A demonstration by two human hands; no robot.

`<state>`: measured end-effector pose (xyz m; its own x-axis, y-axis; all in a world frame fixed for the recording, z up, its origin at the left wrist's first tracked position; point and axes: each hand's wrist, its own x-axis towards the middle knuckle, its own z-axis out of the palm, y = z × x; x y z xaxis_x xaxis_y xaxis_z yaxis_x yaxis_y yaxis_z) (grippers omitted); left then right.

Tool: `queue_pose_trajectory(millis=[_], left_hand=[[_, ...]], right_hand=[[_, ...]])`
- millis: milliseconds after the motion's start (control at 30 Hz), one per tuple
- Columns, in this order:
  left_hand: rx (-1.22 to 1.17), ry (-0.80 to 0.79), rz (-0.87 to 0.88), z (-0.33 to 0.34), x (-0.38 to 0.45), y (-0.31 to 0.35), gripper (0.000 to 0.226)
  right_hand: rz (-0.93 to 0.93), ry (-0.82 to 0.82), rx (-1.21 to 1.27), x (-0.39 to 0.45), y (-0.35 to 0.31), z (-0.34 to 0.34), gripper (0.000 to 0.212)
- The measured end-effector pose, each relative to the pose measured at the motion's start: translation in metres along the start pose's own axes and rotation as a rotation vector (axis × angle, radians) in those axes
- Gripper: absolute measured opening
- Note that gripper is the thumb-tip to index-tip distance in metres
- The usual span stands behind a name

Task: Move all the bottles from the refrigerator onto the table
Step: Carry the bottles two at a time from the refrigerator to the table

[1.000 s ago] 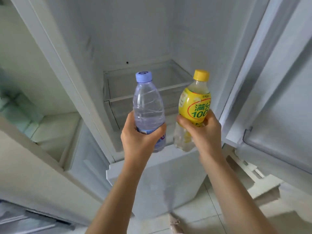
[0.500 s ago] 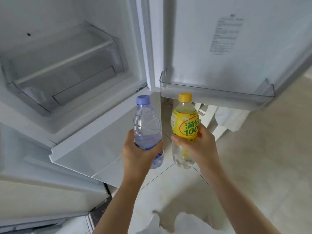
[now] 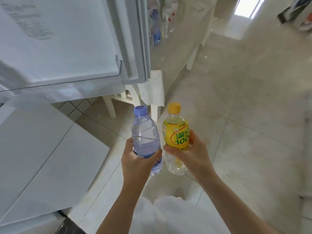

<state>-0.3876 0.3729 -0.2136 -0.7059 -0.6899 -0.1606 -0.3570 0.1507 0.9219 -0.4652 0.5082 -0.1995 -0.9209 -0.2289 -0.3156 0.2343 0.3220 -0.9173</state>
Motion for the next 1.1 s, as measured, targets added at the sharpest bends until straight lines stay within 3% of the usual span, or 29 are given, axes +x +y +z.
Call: queue_pose_trajectory(millis=[200, 433, 567, 800, 1100], left_hand=[[0.062, -0.145, 0.066, 0.115, 0.004, 0.028, 0.048], [0.131, -0.229, 0.130, 0.188, 0.040, 0.052, 0.059], [0.123, -0.240, 0.121, 0.218, 0.079, 0.063, 0.051], [0.117, -0.299, 0.148, 0.265, 0.178, 0.100, 0.075], [0.022, -0.279, 0.104, 0.306, 0.279, 0.143, 0.068]], right_hand=[[0.050, 0.142, 0.052, 0.036, 0.026, -0.104, 0.054], [0.146, 0.245, 0.096, 0.091, 0.037, -0.166, 0.054], [0.160, 0.284, 0.118, 0.131, 0.033, -0.182, 0.050], [0.138, 0.317, 0.120, 0.233, -0.007, -0.193, 0.048], [0.092, 0.327, 0.129, 0.340, -0.052, -0.200, 0.050]])
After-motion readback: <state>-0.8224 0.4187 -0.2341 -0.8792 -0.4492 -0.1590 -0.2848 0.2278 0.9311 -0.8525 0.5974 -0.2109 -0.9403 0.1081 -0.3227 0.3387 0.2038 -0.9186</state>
